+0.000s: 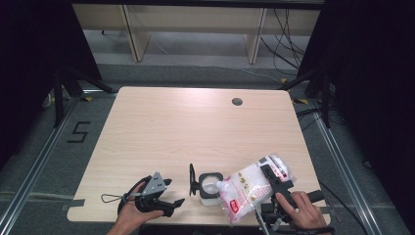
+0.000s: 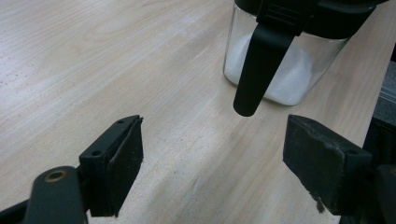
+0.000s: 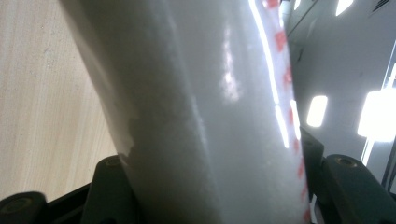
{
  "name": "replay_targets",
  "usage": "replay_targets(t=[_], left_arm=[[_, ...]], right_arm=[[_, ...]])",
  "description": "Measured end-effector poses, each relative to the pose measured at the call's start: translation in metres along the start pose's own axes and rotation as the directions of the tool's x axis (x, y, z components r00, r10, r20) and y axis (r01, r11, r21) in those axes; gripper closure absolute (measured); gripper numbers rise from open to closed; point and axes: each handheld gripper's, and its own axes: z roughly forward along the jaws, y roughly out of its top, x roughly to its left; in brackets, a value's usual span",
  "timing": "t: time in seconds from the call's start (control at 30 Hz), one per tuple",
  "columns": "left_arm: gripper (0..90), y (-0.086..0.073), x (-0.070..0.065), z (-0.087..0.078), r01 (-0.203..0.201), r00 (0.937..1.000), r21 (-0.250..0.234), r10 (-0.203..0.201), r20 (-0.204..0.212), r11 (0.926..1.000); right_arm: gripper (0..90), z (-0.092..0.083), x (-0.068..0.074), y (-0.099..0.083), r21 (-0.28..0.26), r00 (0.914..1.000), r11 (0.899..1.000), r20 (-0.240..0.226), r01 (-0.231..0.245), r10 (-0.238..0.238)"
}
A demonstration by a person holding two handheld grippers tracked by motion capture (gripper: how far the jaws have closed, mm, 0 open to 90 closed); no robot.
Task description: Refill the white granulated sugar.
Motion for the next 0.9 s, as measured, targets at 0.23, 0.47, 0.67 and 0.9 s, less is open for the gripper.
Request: replay_targets(t=[0.23,0.47,0.67,0.9], left_arm=[[19.6,-0.0010,-0.0024,0.0014,0.047,0.9989,-0.015,-0.047,-0.008,0.9988],[19.6,-0.0011,-0.0015,0.0015,0.043,0.9991,-0.008,-0.043,0.001,0.9991],[19.6,-0.0004,0.0003,0.0007,0.013,0.9999,-0.007,-0.013,-0.004,0.9999],[19.6,-0.0004,0.0019,-0.0009,0.000,1.0000,0.006,0.000,-0.004,1.0000]], right_arm=[[44.5,0.0026,-0.0013,0.0000,-0.046,0.9992,0.999,0.036,0.019,-0.018],[44.5,0.0019,-0.0025,0.0000,-0.041,0.9996,0.999,0.020,0.021,-0.021],[44.5,0.0021,-0.0003,-0.0005,-0.043,0.9993,0.999,0.038,0.001,0.000],[44.5,0.0018,-0.0014,0.0000,-0.039,0.9993,0.999,0.036,0.016,-0.015]])
